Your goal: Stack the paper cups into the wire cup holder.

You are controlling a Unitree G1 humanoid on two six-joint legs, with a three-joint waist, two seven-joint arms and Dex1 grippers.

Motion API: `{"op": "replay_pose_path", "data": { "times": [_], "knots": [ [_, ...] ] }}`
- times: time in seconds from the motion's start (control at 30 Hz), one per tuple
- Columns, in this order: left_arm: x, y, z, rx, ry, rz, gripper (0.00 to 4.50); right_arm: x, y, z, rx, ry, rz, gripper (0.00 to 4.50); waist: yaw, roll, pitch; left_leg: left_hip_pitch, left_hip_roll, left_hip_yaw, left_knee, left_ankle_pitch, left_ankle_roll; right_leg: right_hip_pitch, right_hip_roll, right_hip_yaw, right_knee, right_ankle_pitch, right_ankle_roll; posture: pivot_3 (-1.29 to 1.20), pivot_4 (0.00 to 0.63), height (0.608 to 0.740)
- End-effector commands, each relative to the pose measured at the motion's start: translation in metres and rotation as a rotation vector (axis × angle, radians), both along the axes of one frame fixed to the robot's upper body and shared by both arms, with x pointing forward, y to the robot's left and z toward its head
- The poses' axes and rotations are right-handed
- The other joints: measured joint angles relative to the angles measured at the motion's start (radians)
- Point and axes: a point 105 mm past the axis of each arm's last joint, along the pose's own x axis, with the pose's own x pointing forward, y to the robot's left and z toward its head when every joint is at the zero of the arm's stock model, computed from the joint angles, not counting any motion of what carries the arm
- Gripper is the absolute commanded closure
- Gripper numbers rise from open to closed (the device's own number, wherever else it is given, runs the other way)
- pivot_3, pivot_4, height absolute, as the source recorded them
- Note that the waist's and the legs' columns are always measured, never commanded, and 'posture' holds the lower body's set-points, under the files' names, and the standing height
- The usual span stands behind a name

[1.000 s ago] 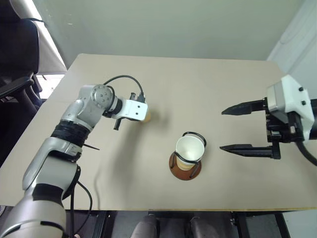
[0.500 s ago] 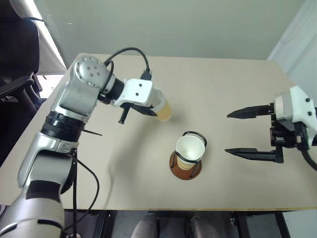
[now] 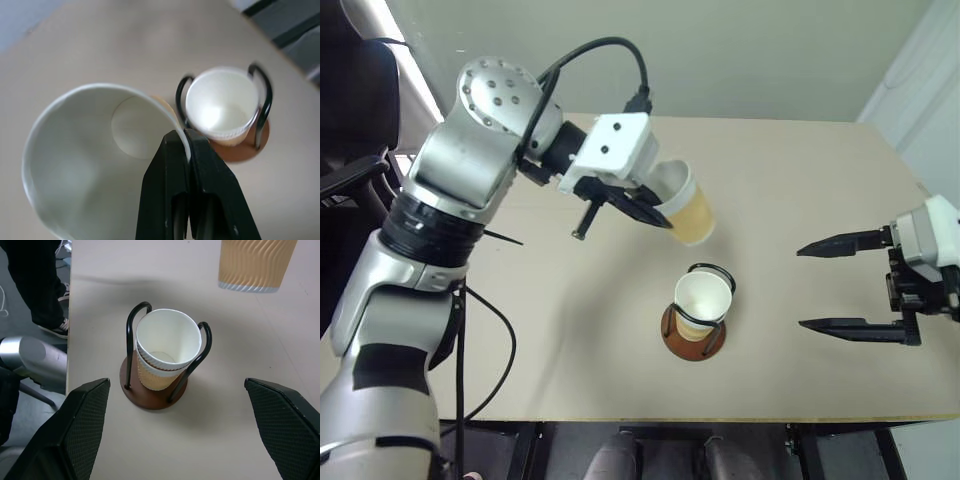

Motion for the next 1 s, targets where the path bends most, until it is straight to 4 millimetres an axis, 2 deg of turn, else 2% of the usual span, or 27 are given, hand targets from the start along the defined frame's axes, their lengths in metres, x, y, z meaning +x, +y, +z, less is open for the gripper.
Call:
{"op": "replay_pose_path", "data": {
  "times": [0.03,0.2,0.47,1.0],
  "knots": [
    [-0.021,-0.008,0.013,0.007,0.021,-0.093,4.48,-0.001,-0.002,0.009,-0.012,-0.051,-0.005,0.07,0.0,0.0,0.0,0.0,0.0,0.0,0.0,0.0,0.0,0.0,0.0,0.0,0.0,0.0,0.0,0.0,0.15,0.74],
    [-0.033,-0.015,0.011,0.052,0.046,-0.145,4.48,0.0,-0.002,0.009,-0.016,-0.05,-0.008,0.07,0.0,0.0,0.0,0.0,0.0,0.0,0.0,0.0,0.0,0.0,0.0,0.0,0.0,0.0,0.0,0.0,0.15,0.74],
    [-0.037,-0.022,-0.005,0.145,0.056,-0.188,4.48,0.001,0.001,0.01,-0.013,-0.053,-0.008,0.07,0.0,0.0,0.0,0.001,0.0,0.0,0.0,0.0,0.0,0.001,0.0,0.0,0.0,0.0,0.0,0.0,0.15,0.74],
    [-0.024,-0.024,-0.028,0.252,-0.009,-0.193,4.48,0.001,0.008,0.013,-0.002,-0.066,-0.019,0.07,0.0,0.0,0.0,0.001,0.0,0.0,0.0,0.0,0.0,0.001,0.0,0.0,0.0,0.0,0.0,0.0,0.15,0.74]
  ]
}}
